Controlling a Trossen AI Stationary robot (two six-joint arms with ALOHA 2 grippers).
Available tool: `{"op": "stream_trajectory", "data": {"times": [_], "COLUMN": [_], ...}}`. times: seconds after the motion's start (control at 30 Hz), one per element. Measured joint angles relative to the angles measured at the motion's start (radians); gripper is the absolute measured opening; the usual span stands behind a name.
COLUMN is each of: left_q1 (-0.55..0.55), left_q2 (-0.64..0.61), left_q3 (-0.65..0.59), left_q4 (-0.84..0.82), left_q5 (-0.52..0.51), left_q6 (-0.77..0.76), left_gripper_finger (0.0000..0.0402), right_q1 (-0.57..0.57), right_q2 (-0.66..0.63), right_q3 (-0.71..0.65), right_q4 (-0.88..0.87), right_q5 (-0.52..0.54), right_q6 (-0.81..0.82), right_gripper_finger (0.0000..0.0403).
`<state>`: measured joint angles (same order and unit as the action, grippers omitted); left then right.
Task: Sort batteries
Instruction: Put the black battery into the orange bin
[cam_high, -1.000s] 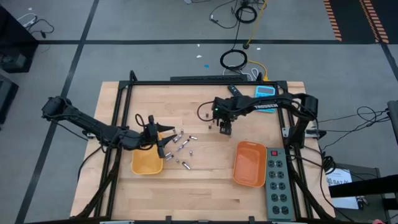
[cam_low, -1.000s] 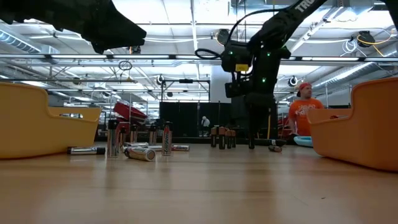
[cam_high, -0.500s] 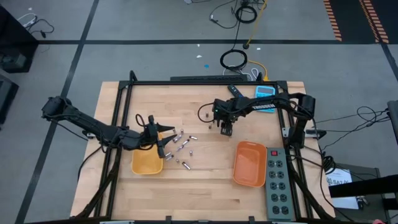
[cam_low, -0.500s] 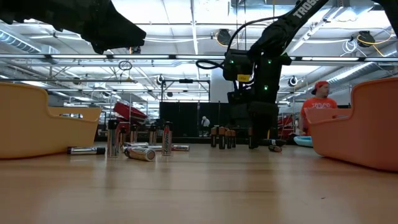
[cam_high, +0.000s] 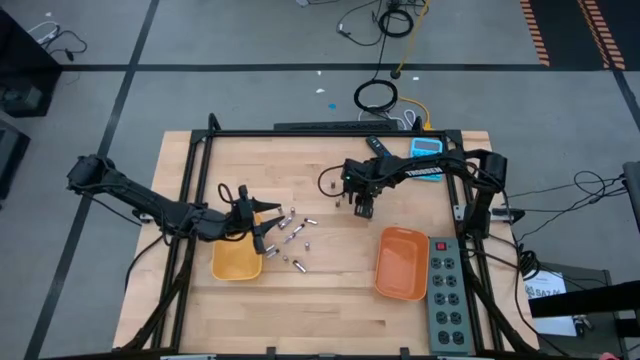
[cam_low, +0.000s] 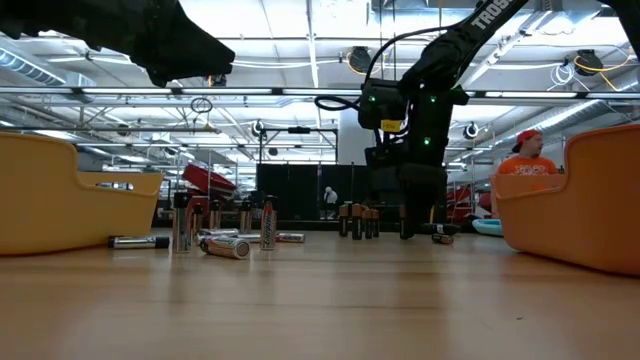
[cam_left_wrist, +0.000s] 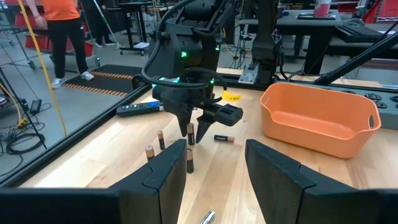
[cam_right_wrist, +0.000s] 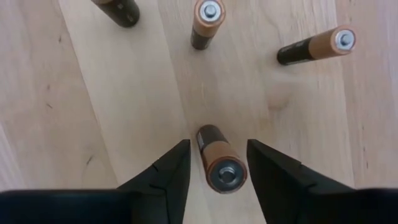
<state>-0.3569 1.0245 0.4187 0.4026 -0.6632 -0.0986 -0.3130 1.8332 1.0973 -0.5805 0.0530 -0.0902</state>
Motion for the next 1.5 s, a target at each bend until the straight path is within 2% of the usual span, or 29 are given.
{"op": "stream_trajectory", "data": {"times": [0.4,0.57,1.2,1.5], "left_q1": [0.0,0.0,0.0,0.0], "left_q2": [0.0,0.0,0.0,0.0], "left_q3": [0.0,0.0,0.0,0.0], "left_q4": [0.0,0.0,0.0,-0.001], "left_q5": [0.005,0.005,0.005,0.005], "left_q6": [0.0,0.0,0.0,0.0], "left_gripper_finger": [0.0175,0.0175,0.0175,0.0175], "right_q1": [0.0,0.0,0.0,0.0], "right_q2": [0.0,0.0,0.0,0.0], "right_q3": [0.0,0.0,0.0,-0.001], "right_q4": [0.001,0.0,-0.01,-0.025], "right_q5": [0.003,0.004,0.003,0.0], "right_q6": [0.003,0.003,0.001,0.0], "right_gripper_finger": [0.0045,0.0021,0.0022,0.0116]}}
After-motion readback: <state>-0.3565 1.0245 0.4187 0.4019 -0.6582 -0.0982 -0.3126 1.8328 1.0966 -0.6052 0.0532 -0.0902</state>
